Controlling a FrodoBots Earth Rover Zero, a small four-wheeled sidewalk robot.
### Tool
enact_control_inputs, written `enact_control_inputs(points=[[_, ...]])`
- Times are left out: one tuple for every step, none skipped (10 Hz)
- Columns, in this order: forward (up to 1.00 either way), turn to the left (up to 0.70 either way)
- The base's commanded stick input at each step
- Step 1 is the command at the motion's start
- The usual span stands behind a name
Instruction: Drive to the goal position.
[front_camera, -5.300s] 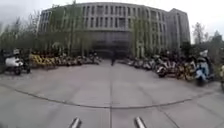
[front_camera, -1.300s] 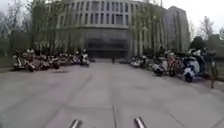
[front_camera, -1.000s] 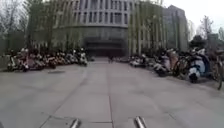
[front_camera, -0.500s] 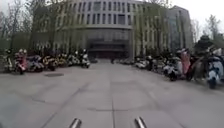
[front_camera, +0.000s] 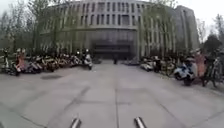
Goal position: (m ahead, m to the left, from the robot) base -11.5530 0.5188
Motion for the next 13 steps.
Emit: enact_control_inputs(points=[[1.00, 0.06], [1.00, 0.06], [1.00, 0.06], [1.00, -0.22], [1.00, -0.34], [1.00, -0.34], [1.00, -0.34], [1.00, -0.34], [1.00, -0.26], [1.00, -0.05], [1.00, 0.06], [1.00, 0.06], [1.00, 0.06]])
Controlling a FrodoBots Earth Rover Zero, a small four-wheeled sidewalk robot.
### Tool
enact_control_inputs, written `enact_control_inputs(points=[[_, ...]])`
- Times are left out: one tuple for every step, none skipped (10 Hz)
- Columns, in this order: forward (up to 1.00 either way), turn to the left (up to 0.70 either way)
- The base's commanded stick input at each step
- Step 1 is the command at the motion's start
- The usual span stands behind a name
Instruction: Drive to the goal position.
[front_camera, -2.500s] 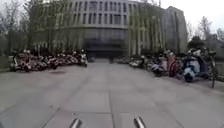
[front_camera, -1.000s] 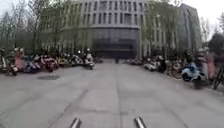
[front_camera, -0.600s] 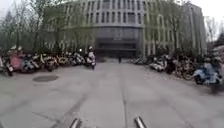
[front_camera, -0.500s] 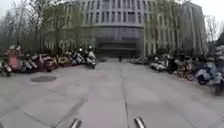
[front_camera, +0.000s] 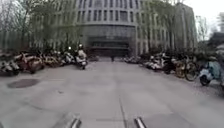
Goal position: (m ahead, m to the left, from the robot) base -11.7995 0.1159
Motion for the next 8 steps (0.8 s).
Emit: enact_control_inputs(points=[[1.00, 0.06], [1.00, 0.06], [1.00, 0.06], [1.00, 0.03], [1.00, -0.10], [1.00, -0.24], [1.00, -0.34], [1.00, -0.34]])
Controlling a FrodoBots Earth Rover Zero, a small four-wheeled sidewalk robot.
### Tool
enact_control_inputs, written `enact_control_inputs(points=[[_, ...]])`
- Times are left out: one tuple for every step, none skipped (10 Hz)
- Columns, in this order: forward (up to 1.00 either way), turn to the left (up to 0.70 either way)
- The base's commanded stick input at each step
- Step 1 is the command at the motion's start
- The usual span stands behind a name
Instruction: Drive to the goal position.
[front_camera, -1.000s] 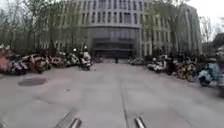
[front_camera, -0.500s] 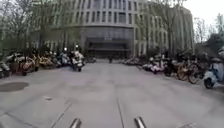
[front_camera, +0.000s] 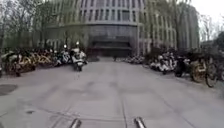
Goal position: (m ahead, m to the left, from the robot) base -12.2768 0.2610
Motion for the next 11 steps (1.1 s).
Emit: enact_control_inputs(points=[[1.00, -0.34], [1.00, -0.34], [1.00, -0.04], [1.00, 0.06], [1.00, 0.06], [1.00, 0.06], [1.00, 0.06], [1.00, 0.02], [1.00, -0.34], [1.00, -0.34], [1.00, -0.34]])
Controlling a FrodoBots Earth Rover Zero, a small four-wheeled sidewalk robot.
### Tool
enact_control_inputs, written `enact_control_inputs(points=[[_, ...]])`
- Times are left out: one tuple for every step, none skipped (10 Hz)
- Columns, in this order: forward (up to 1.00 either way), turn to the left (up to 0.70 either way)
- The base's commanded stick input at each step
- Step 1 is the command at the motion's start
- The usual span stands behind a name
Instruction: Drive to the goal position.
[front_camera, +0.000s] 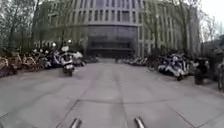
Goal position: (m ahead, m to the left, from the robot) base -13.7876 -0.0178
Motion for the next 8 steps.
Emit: enact_control_inputs(points=[[1.00, -0.34], [1.00, -0.28], [1.00, 0.02], [1.00, -0.12], [1.00, -0.20], [1.00, -0.28], [1.00, -0.25], [1.00, 0.06]])
